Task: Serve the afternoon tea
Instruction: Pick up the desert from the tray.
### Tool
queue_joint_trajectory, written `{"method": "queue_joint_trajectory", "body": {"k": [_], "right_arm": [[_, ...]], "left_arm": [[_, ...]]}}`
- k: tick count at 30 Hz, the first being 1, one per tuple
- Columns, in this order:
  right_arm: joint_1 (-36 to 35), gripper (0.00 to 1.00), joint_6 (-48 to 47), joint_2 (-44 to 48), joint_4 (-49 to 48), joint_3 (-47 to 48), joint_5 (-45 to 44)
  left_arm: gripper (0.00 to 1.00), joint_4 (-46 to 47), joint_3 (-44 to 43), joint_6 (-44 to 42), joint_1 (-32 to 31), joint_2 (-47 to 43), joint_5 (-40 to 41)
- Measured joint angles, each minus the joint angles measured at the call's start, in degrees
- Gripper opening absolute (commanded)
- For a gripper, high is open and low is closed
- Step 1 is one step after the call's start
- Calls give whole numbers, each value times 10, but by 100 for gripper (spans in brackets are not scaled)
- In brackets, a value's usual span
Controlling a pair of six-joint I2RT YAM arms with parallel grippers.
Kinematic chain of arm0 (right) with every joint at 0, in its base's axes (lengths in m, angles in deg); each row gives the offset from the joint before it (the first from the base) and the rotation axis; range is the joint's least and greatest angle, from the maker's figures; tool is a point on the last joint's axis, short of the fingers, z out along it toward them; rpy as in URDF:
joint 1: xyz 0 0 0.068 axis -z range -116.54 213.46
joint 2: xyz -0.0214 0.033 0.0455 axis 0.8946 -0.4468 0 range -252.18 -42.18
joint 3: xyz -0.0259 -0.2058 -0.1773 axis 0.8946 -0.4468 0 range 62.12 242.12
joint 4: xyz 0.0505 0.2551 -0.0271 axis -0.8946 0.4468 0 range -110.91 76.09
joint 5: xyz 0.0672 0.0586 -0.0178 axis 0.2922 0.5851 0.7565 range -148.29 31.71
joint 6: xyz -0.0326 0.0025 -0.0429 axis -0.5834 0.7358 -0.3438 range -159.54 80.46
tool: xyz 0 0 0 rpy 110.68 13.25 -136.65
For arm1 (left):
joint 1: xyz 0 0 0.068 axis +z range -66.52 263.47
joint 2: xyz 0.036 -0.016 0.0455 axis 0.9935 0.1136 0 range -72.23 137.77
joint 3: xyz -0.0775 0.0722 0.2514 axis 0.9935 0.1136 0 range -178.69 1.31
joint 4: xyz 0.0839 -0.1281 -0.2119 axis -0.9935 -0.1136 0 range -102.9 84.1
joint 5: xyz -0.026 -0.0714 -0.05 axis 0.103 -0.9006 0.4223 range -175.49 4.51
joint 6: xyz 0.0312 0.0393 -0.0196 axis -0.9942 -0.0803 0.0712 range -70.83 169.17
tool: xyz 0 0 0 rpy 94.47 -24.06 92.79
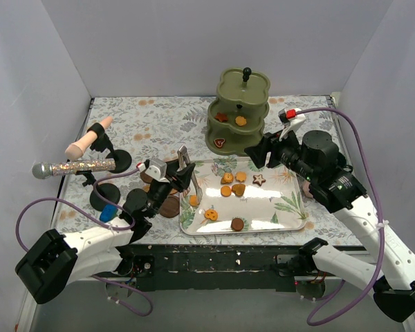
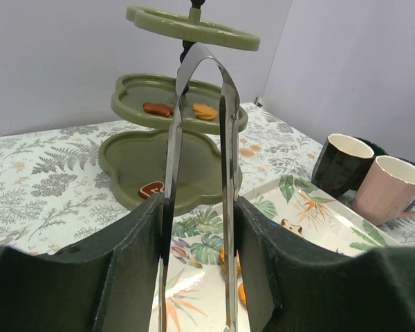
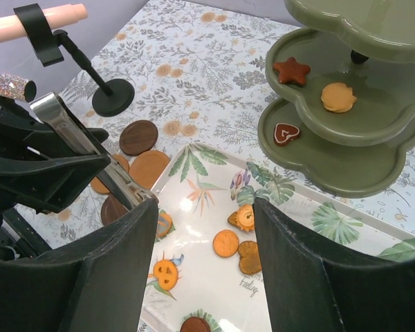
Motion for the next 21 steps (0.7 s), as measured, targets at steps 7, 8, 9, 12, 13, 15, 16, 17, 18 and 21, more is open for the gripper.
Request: {"method": "queue_joint_trajectory", "body": {"k": [7,8,9,12,13,15,16,17,18,21], "right_arm": [[0,65,3,-7,0,0,7],[0,65,4,-8,0,0,8],[0,65,4,-9,0,0,9],[0,65,7,-10,0,0,11],[0,65,9,-11,0,0,11],[0,65,10,-12,0,0,12],[0,65,11,-13,0,0,12],[0,65,11,-13,0,0,13],[0,65,12,-14,0,0,13],[0,65,12,-14,-1,-1,14]], "left_arm": [[44,6,16,2,0,1,0],[43,7,16,3,0,1,-1],[44,7,16,3,0,1,-1],[44,9,16,4,0,4,-3],[44,10,17,5,0,6,-5],[44,13,18,6,0,12,-6],[44,15,20,6,0,13,-7],[44,16,21,7,0,15,-7],[44,17,23,7,0,17,-8],[43,17,24,7,0,23,-10]]}}
